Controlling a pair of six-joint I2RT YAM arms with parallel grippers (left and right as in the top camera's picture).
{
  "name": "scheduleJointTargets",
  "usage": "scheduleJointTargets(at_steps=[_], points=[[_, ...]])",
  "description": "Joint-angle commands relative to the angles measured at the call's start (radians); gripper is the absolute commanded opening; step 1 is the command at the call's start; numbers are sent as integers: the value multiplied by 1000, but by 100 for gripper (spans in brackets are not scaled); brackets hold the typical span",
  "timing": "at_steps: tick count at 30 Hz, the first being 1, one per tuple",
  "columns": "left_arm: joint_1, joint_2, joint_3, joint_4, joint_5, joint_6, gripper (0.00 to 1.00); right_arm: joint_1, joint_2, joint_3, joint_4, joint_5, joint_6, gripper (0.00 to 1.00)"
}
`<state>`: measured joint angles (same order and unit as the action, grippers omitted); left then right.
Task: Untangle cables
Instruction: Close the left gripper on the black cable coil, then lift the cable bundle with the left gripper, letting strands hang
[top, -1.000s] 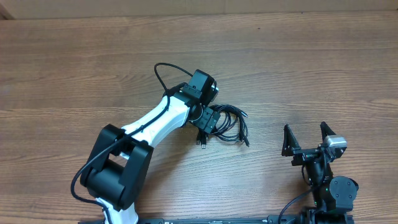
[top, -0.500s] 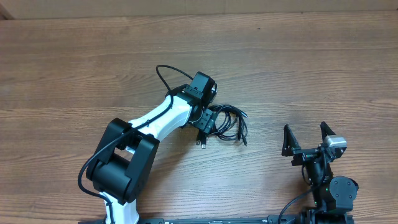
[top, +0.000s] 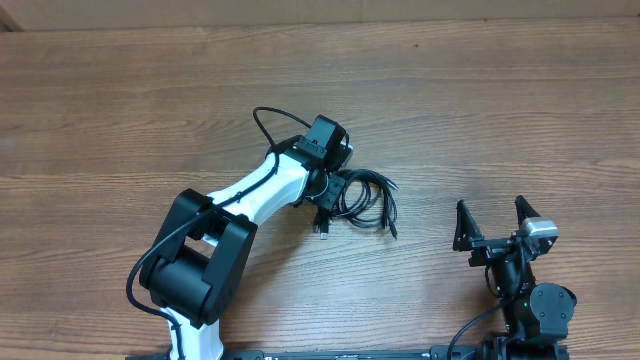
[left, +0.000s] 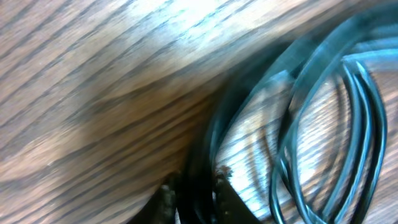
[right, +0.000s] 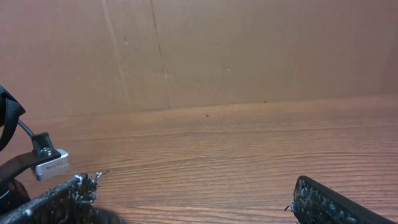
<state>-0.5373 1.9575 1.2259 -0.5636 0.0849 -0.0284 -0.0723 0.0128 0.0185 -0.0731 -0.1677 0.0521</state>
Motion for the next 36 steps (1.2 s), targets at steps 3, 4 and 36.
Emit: scheduleJointTargets(at_steps=[3, 4, 36], points=[[-5, 16, 42, 2, 153, -2, 4, -1, -10, -10, 3, 10, 3, 100], [-5, 13, 51, -1, 169, -2, 4, -1, -10, -10, 3, 10, 3, 100], [-7, -415, 314, -284, 193, 296, 4, -1, -10, -10, 3, 10, 3, 100]])
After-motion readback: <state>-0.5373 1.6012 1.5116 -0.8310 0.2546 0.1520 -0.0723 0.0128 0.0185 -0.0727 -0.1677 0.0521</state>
